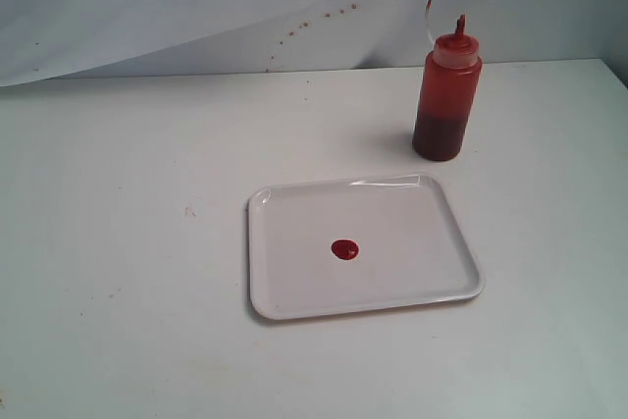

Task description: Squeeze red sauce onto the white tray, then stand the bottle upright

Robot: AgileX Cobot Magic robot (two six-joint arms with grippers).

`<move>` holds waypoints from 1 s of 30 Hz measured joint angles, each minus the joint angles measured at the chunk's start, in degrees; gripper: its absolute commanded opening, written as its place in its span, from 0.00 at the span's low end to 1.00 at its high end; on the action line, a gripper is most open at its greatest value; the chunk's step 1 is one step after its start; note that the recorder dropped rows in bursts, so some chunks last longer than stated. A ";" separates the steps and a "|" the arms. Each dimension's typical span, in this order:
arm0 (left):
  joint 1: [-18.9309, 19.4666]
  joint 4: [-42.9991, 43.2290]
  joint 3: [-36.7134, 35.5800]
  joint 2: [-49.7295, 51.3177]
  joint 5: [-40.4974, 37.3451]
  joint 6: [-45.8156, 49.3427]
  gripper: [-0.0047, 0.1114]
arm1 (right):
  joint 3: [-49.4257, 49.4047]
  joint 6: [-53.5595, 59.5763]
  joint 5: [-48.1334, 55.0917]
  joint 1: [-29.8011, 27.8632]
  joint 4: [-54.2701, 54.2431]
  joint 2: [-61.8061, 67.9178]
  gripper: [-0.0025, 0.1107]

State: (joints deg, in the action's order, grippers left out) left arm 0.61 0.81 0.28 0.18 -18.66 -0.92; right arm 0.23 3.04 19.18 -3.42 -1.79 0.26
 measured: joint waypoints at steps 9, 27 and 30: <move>0.00 0.00 0.00 0.00 0.00 0.00 0.04 | 0.00 0.00 0.00 0.00 0.00 0.00 0.02; 0.00 0.00 0.00 0.00 0.00 0.00 0.04 | 0.00 0.00 0.00 0.00 2.61 0.00 0.02; 0.00 0.00 0.00 0.00 0.00 0.00 0.04 | 0.00 0.00 0.00 0.00 5.94 0.00 0.02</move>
State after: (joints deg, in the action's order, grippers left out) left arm 0.61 0.81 0.28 0.18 -18.66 -0.92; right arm 0.23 3.04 19.18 -3.42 4.15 0.26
